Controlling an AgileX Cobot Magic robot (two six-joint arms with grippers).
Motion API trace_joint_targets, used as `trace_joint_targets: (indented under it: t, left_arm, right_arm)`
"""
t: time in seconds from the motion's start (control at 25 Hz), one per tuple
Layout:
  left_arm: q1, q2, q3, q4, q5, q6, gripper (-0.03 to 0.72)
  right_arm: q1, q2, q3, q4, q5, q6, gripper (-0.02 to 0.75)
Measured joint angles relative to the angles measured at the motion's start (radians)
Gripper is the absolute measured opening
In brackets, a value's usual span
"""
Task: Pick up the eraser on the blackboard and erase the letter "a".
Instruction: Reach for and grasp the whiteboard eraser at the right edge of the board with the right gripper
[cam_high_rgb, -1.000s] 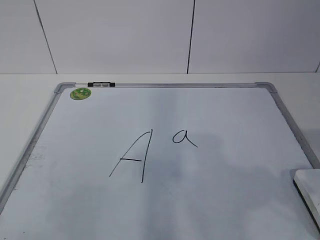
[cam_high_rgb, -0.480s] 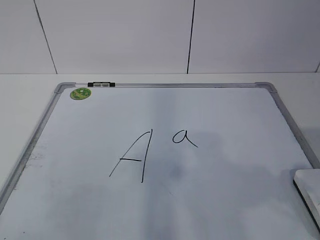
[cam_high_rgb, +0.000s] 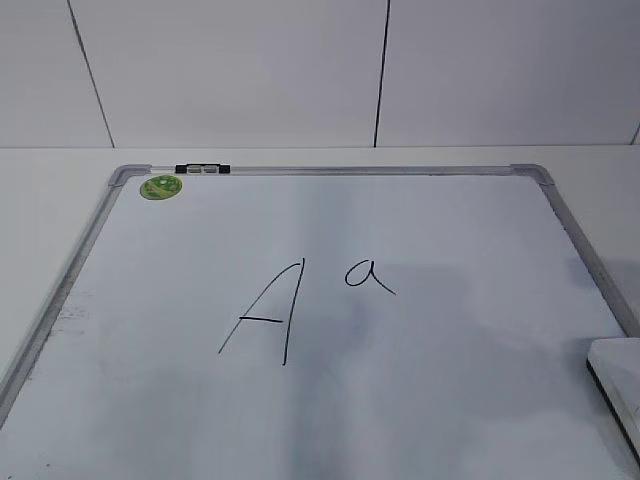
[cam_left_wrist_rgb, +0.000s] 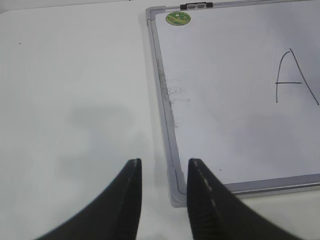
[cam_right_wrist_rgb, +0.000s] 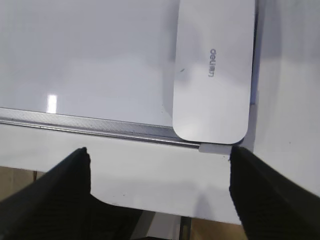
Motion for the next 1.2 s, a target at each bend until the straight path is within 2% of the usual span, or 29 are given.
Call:
trace_joint_targets:
  t: [0.2, 0.48, 0.92, 1.2]
  left_arm:
    - [0.0, 0.0, 0.0, 0.0, 0.0, 0.0, 0.235]
    - [0.0, 0.0, 0.0, 0.0, 0.0, 0.0, 0.235]
    - [0.0, 0.0, 0.0, 0.0, 0.0, 0.0, 0.235]
    - [0.0, 0.0, 0.0, 0.0, 0.0, 0.0, 0.235]
  right_arm:
    - [0.0, 0.142, -0.048, -0.008, 0.017, 0.032, 0.665]
    - [0.0, 0.296, -0.126, -0.078, 0.031, 0.076, 0.666]
    - [0.0, 0.43, -0.136, -0.133, 0.011, 0.103, 0.668]
    - [0.063, 0.473, -0.14, -0.197, -0.031, 0.144, 0.668]
